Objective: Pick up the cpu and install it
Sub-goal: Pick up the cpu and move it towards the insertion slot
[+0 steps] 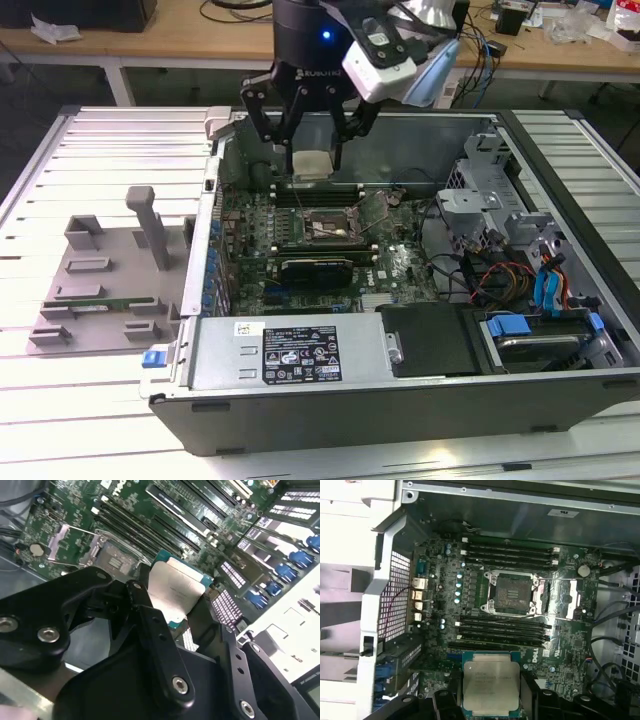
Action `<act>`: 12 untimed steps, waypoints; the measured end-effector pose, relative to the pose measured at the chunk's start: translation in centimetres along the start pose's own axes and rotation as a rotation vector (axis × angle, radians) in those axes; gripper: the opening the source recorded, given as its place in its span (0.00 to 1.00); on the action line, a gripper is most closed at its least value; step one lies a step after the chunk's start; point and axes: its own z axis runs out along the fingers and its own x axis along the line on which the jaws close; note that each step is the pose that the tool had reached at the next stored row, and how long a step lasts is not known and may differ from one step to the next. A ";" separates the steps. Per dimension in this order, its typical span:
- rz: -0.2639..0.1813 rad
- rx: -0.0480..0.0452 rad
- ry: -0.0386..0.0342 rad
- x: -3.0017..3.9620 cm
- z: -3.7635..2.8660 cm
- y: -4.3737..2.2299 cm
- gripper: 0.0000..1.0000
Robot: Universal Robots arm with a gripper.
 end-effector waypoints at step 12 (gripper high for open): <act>0.000 -0.0006 0.0059 -4.42 0.53 -0.14 0.55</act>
